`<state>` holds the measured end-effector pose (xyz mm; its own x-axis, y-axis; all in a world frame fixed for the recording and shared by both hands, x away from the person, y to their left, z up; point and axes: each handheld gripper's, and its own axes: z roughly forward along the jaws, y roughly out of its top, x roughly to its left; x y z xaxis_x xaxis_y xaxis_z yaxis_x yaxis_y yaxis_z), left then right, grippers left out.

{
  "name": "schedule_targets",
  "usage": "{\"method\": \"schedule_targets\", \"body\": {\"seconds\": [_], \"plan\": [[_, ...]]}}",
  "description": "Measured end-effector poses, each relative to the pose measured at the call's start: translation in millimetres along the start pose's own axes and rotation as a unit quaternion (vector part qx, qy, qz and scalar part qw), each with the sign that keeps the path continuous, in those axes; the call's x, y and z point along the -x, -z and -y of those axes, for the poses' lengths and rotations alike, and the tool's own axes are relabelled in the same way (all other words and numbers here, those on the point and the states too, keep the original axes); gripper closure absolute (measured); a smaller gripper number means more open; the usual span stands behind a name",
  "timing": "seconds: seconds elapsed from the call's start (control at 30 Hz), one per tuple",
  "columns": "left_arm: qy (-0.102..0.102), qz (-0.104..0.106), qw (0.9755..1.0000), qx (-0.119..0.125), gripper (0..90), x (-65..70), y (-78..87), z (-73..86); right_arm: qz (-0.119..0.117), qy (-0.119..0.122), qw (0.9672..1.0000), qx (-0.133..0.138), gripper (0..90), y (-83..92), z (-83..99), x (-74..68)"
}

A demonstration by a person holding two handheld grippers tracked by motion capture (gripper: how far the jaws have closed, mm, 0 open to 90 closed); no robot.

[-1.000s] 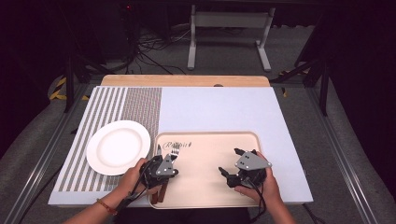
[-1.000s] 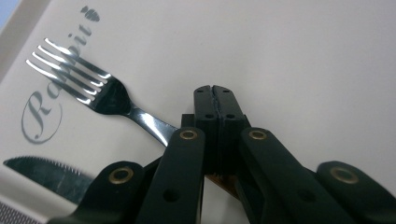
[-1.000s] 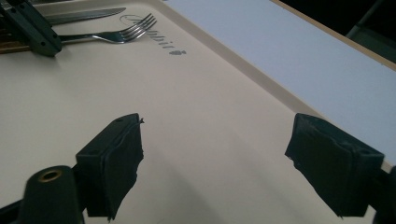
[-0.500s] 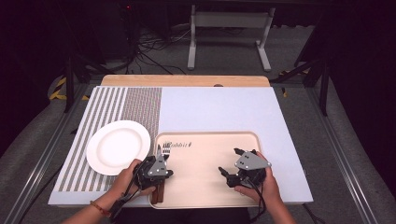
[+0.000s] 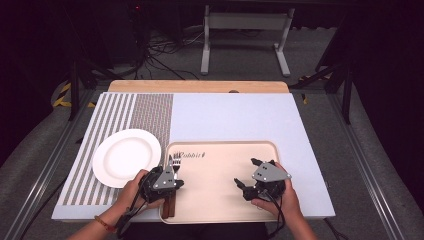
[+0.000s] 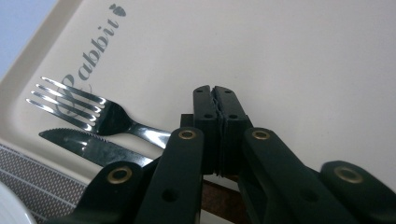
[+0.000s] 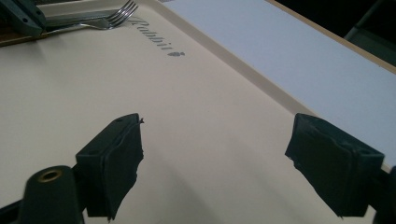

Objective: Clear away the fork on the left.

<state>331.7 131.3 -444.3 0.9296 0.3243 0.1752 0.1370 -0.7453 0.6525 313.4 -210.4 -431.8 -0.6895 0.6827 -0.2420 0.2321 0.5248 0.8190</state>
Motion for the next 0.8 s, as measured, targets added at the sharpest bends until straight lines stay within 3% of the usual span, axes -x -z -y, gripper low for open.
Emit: {"method": "schedule_targets", "body": {"seconds": [0.37, 0.8], "plan": [[-0.005, -0.022, 0.9991, 0.037, 85.8, -4.2, 13.7, 1.3, 0.001, 0.002, 1.0000, 0.005, 17.9, 1.2, -0.7, 0.4], [0.001, -0.045, 0.9954, 0.085, 79.3, -8.5, 32.2, 2.4, 0.003, 0.005, 0.9999, 0.014, 17.9, 3.4, -2.1, -0.1]]}}
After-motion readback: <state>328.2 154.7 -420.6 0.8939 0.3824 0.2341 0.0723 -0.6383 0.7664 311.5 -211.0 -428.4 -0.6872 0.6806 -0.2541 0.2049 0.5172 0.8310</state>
